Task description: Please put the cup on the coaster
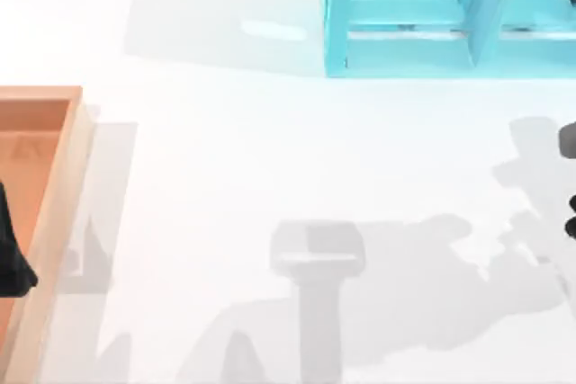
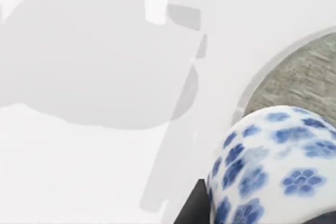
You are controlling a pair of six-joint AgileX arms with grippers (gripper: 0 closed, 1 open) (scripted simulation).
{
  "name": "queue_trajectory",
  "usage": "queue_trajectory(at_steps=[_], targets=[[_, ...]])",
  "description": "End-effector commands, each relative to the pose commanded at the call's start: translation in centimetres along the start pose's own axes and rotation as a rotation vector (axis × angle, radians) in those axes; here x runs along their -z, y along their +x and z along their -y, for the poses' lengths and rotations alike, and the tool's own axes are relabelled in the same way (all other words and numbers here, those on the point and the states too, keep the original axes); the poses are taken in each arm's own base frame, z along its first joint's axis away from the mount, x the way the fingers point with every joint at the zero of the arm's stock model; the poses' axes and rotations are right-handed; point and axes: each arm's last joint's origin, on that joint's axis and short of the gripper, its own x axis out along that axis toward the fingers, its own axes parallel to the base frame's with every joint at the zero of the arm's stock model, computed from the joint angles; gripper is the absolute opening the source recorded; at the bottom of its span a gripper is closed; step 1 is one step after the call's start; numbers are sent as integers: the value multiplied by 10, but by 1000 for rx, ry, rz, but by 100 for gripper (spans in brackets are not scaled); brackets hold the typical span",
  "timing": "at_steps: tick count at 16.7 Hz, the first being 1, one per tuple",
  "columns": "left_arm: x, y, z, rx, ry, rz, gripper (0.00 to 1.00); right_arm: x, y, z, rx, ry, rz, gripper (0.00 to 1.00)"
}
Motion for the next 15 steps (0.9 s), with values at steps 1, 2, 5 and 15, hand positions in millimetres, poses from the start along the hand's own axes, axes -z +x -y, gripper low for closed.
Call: queue_trajectory(at_steps=[1,2,5,15], targets=[[0,0,0,0,0,0,100,6,-5,16,2,113,8,0],[0,0,0,0,0,0,100,11,-11,29,4,211,17,0],[0,0,0,0,0,0,100,23,-22,50,9,381,40,0],[0,0,0,0,0,0,100,21,6,52,10,392,40,0]])
